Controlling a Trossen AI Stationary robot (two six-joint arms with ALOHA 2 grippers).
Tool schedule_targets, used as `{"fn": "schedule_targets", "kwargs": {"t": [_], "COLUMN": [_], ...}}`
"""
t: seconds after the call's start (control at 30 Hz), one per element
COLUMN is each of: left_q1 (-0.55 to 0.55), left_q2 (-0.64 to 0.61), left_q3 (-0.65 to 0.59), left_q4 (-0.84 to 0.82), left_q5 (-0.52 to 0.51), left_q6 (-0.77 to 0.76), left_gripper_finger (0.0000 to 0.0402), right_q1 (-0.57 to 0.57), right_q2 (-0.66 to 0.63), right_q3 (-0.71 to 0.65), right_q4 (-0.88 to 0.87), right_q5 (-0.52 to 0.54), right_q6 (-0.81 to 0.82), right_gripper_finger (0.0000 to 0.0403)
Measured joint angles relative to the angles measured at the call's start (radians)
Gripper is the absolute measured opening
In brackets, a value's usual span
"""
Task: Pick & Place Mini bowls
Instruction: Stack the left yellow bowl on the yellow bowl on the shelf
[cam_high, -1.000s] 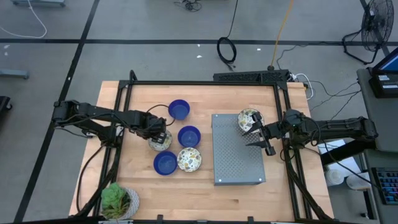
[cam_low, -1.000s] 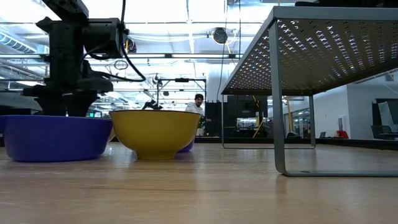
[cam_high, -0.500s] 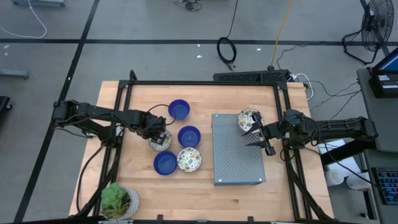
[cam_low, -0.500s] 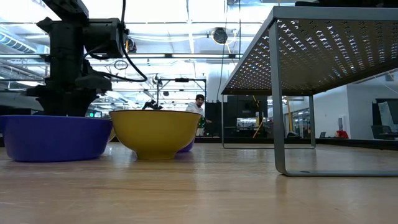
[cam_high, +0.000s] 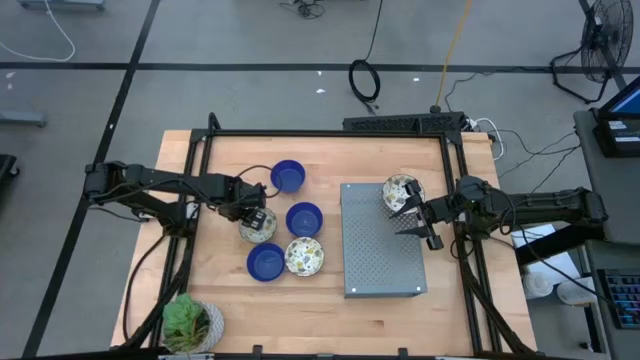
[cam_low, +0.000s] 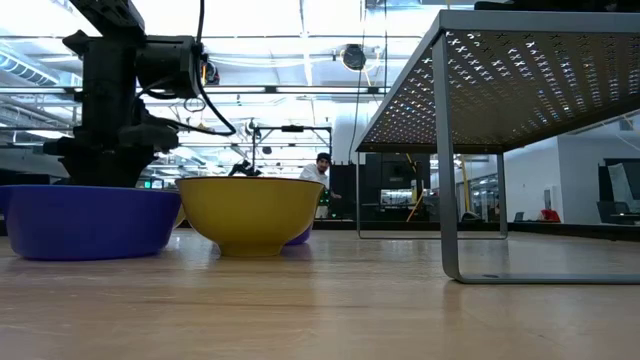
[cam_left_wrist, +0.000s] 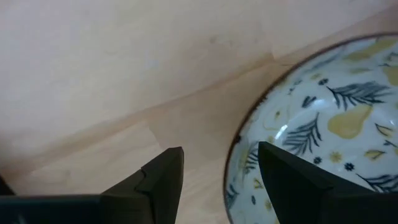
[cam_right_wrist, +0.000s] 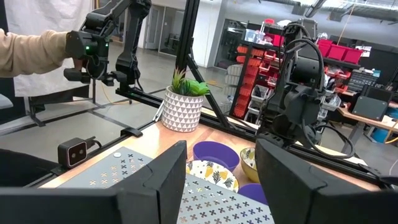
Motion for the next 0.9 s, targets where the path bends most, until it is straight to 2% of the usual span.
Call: {"fn": "schedule_targets", "kwargs": {"t": [0.47, 0.9], "left_q1": [0.000, 0.000], "left_q2": [0.000, 0.000], "left_q3": [0.000, 0.000], "left_q4": [0.004, 0.028], "left_q5": [0.010, 0.008], "left_q6": [0.023, 0.008], "left_gripper_finger": [0.0206, 0.0085], "right_q1": [0.000, 0.000], "right_q2": [0.000, 0.000], "right_q3": [0.000, 0.000], "right_q4": [-0.001, -0.001], "right_q5": [0.000, 0.000], "right_q6": [0.000, 0.000], "right_gripper_finger": [0.0180, 0.0180]}}
